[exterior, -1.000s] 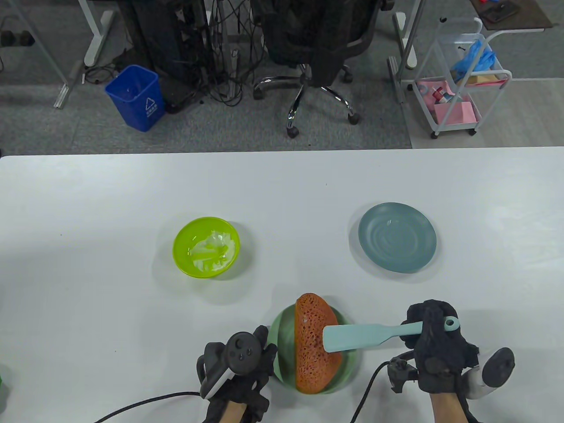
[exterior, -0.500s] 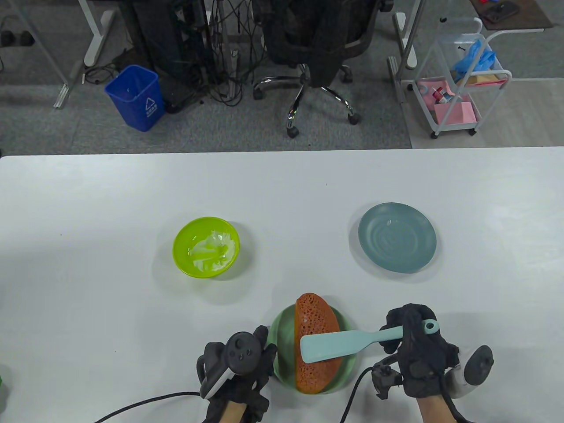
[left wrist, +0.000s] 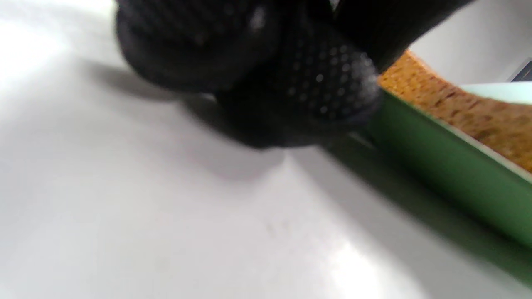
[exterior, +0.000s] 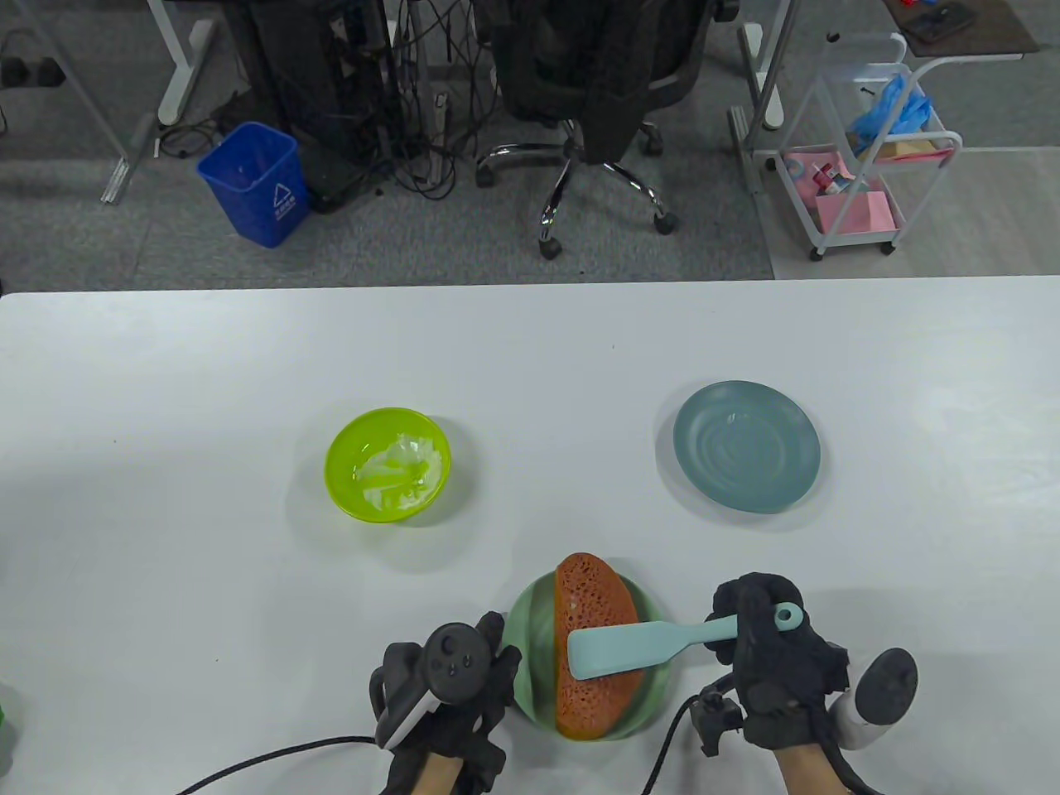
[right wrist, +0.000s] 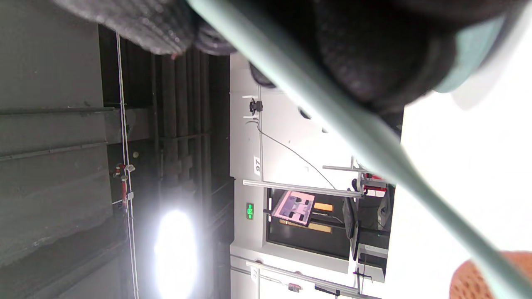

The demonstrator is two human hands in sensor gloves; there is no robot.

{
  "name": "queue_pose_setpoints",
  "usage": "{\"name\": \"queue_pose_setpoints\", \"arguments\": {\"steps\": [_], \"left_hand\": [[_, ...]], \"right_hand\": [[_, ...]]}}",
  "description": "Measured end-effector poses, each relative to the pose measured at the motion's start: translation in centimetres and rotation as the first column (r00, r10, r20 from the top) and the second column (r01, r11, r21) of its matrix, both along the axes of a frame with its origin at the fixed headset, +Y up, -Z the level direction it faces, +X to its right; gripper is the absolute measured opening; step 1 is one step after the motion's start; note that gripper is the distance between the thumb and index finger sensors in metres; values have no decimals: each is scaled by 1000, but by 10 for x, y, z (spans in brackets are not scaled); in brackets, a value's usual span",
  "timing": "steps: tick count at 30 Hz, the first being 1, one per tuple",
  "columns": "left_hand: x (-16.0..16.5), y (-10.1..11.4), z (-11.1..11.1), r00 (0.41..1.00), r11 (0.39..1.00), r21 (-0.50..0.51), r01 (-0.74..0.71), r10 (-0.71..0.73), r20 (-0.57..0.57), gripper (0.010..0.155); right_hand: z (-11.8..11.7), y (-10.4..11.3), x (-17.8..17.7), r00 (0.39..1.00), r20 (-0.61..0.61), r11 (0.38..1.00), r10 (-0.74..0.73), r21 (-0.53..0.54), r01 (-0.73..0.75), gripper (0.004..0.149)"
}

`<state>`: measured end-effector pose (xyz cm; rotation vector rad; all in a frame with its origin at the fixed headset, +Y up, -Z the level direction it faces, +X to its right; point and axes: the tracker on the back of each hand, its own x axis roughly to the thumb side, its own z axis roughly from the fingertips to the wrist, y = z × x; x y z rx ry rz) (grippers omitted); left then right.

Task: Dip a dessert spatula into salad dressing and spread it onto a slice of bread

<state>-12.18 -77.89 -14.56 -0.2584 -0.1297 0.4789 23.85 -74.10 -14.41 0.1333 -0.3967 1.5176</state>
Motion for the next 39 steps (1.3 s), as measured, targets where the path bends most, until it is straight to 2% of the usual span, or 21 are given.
{"name": "queue_pose_setpoints", "arguments": {"steps": [15,26,30,35,39], "left_hand": [[-1,0,0,1000,1000,-6,-5,5,1,57],[0,0,0,1000,1000,-3,-2,2,0,56],[-1,0,0,1000,1000,-3,-3,3,1,57],[0,0,1,1000,1000,-4,-3,3,1,57],[0,0,1,1000,1000,-3,-1,1,1,57]], "right_hand": [[4,10,42,993,118,1000,-13,3,13,35],[7,7,34,985,163,998,-57,47,50,36],[6,5,26,989,138,998,-55,49,48,38],[5,1,11,995,48,996,-91,19,90,38],[6,1,-1,998,-1,998,-65,19,65,39]]}}
